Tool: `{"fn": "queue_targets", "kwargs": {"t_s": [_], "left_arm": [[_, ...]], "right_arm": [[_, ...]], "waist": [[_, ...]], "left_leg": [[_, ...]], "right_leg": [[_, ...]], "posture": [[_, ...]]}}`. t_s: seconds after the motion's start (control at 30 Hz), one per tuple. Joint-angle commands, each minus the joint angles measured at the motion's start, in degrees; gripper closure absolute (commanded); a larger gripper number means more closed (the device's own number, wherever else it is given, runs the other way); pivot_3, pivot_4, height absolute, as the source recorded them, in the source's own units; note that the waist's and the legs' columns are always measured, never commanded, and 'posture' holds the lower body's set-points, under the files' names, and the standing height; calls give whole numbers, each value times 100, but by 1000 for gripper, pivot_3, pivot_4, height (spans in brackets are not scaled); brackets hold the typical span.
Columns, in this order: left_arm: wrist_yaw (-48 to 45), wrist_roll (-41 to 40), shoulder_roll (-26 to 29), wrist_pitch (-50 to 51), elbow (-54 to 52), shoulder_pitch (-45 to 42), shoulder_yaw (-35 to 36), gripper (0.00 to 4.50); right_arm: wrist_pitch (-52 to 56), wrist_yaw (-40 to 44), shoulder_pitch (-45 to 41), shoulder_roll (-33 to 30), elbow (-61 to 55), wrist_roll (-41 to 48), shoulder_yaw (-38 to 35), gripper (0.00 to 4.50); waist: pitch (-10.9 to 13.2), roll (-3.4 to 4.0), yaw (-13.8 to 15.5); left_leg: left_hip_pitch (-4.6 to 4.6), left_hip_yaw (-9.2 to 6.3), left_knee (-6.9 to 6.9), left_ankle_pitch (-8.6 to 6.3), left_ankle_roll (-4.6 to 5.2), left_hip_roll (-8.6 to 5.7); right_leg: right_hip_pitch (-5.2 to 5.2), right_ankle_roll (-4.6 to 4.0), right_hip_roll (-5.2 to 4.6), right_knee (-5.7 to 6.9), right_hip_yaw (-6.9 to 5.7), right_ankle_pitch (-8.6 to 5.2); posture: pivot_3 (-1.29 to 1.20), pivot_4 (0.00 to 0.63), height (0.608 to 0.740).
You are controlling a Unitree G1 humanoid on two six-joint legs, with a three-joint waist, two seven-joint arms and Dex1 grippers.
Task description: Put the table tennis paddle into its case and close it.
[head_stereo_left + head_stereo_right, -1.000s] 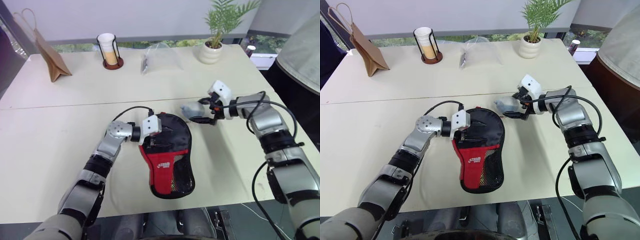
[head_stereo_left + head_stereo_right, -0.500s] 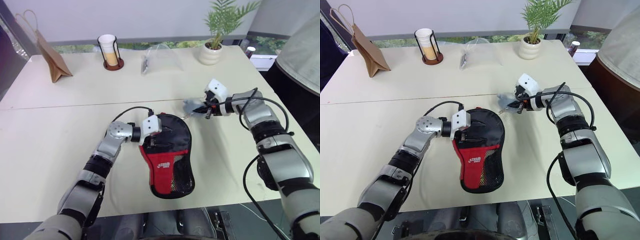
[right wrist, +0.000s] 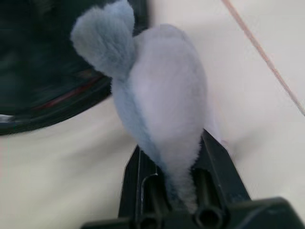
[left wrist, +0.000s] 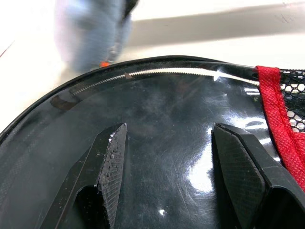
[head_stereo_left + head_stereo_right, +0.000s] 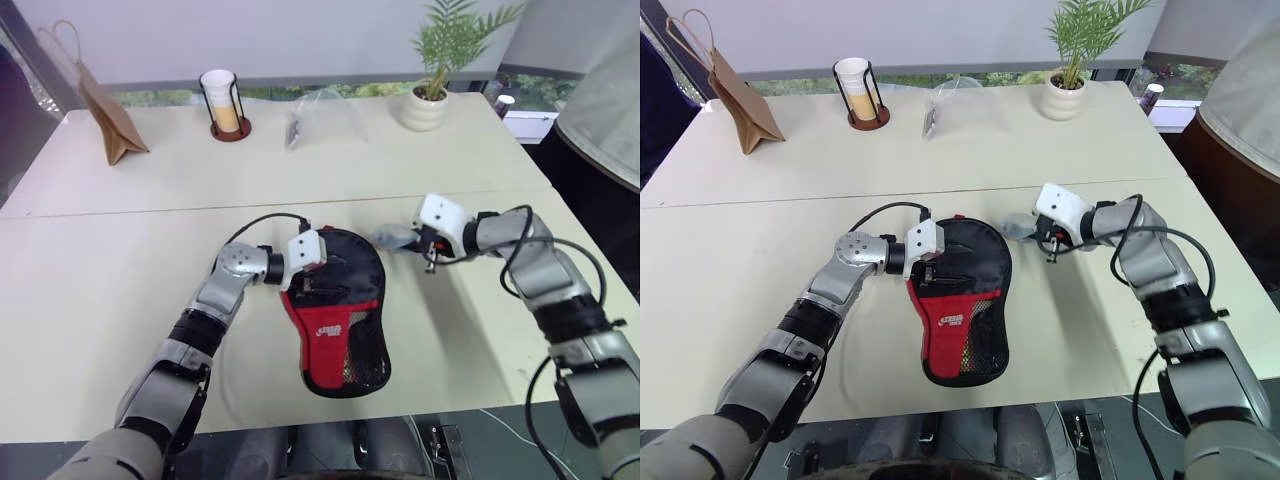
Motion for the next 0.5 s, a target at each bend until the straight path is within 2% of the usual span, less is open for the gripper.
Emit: {"fn": "queue_targets", "kwargs": {"t_s": [0.03,0.5], "left_arm": [[6,199,127,133,187,148,-174,1546],[22,273,189,138,287,136,-261,1546]], "right_arm": [[242,-43,408,-283,-829,-50,-230,4469],[1206,135,1675,-866,-2976,380,-730,4469]], "waist": [[0,0,14],[0,0,110]], "left_leg": [[0,0,0,0,0,0],[0,0,-1,-1,2,6]], "right_leg": [[0,0,0,0,0,0],[4,-16,1,-13,-1,-11]], "posture": [[0,150,740],[0,150,740]]}}
